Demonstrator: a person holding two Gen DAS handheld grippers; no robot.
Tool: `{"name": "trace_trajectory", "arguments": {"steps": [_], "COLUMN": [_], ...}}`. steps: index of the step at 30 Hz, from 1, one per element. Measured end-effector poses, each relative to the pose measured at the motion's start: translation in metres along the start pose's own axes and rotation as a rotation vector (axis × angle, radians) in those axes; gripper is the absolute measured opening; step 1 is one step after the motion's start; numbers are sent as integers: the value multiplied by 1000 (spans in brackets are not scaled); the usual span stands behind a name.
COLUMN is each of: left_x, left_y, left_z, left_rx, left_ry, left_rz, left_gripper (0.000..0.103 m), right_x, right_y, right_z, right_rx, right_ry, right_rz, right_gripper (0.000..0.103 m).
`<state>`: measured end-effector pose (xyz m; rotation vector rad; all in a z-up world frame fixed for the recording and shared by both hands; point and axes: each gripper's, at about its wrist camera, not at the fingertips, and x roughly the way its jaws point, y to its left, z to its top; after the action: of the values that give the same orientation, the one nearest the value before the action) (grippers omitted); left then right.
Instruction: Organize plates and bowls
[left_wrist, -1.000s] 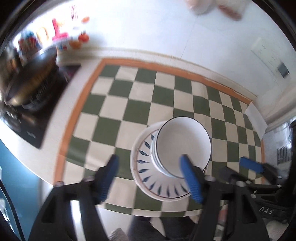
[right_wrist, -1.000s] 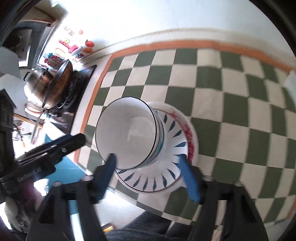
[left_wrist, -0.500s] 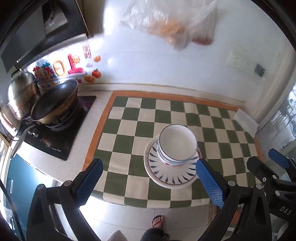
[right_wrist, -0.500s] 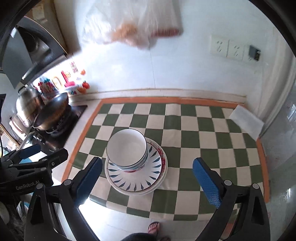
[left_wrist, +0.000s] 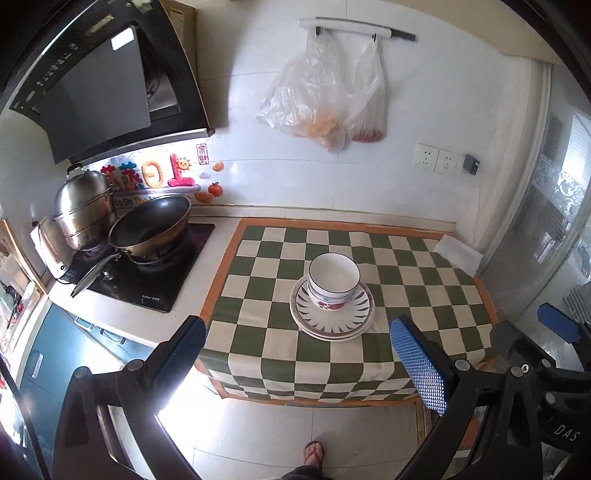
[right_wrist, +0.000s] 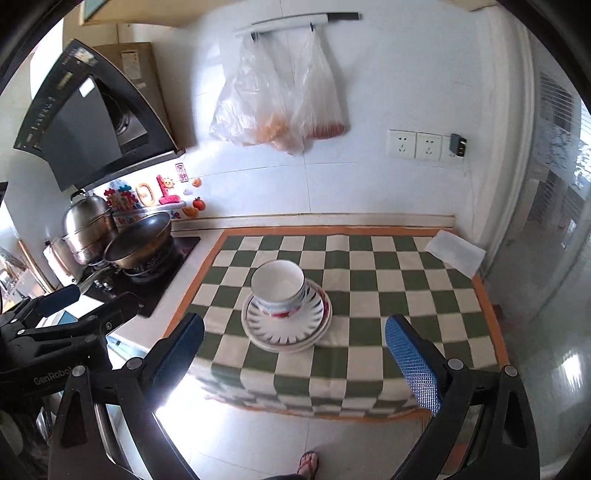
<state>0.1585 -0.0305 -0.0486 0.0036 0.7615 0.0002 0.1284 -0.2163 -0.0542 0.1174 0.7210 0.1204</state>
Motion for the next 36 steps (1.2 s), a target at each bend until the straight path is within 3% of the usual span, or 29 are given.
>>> {"name": "trace_trajectory", "arguments": {"steps": [10,24,36], "left_x": [-69,-83,-89], "left_y": [9,32,33], "left_z": [-27,-31,-28], "left_rx": [20,24,27], "left_ry": [-65,-84,-111], "left_rz": [3,-12,-18], "left_gripper": [103,103,103], "right_x": [-102,-118,-118], "right_y": [14,52,57], "right_z": [-32,-32,-27], "right_rx": [2,-9,7], "right_ry": [-88,-123,-143], "right_rz": [-54,-79,-114], "right_gripper": [100,100,100]}}
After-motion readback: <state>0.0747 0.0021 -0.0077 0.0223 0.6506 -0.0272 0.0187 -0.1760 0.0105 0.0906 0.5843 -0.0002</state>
